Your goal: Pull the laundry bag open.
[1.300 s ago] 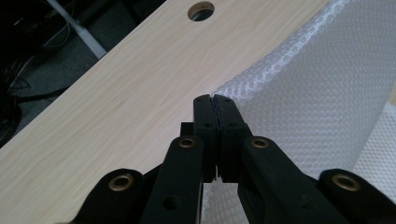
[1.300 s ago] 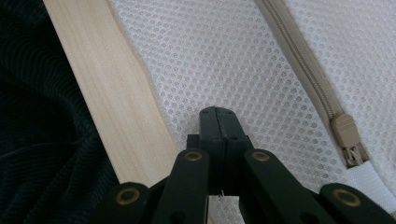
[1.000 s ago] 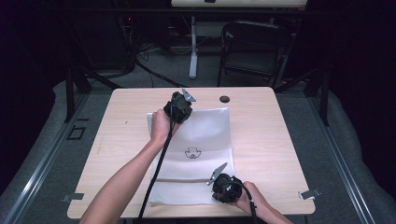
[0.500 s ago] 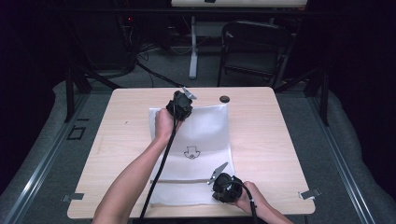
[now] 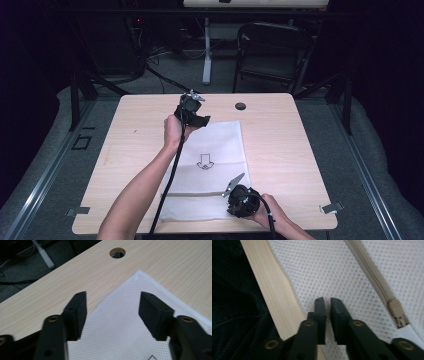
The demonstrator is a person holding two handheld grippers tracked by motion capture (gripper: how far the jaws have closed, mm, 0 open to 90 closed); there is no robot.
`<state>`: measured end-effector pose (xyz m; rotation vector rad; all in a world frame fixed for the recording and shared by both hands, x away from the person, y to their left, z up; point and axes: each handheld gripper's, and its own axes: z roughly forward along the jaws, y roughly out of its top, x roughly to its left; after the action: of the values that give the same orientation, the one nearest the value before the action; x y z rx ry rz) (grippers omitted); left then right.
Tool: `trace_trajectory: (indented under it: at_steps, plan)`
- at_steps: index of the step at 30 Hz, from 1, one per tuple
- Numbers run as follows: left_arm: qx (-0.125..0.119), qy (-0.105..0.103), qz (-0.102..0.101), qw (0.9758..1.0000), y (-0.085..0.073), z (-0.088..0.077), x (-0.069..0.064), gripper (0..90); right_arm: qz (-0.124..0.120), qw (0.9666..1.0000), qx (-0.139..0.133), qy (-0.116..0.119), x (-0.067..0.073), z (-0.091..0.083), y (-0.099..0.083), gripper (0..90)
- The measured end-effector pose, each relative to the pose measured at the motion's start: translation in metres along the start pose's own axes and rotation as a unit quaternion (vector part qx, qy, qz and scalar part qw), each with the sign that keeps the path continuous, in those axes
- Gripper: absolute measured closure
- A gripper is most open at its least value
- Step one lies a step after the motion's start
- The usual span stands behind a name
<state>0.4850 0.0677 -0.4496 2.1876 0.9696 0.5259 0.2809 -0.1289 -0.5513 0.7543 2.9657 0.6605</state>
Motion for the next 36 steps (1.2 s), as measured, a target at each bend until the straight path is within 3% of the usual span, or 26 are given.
trace_trajectory:
  at_steps: [2,6,14,23,26,31,36]
  plan:
    - [-0.002,-0.01,-0.002,1.0,-0.002,-0.005,-0.001,29.9,-0.002,0.9999,-0.008,-0.007,-0.001,-0.006,0.001,68.5]
    - [-0.001,-0.024,0.0,0.9997,-0.009,-0.012,-0.005,21.1,0.009,0.9993,-0.034,-0.016,-0.007,-0.019,0.001,46.2]
    - [0.001,-0.065,0.009,0.9979,-0.027,-0.029,-0.019,15.5,0.03,0.9983,-0.041,-0.03,-0.022,-0.032,-0.005,17.3]
    - [0.003,-0.097,0.022,0.995,-0.058,-0.049,-0.038,9.0,0.061,0.9949,-0.061,-0.051,-0.041,-0.05,-0.012,5.1]
    - [0.015,-0.096,0.04,0.9945,-0.073,-0.053,-0.045,7.4,0.072,0.9936,-0.065,-0.059,-0.047,-0.055,-0.014,4.2]
    - [0.014,-0.112,0.025,0.9933,-0.088,-0.059,-0.046,6.5,0.076,0.9929,-0.068,-0.061,-0.055,-0.061,-0.018,4.4]
    - [0.016,-0.118,0.028,0.9925,-0.092,-0.059,-0.048,6.4,0.083,0.9916,-0.072,-0.069,-0.058,-0.063,-0.02,6.0]
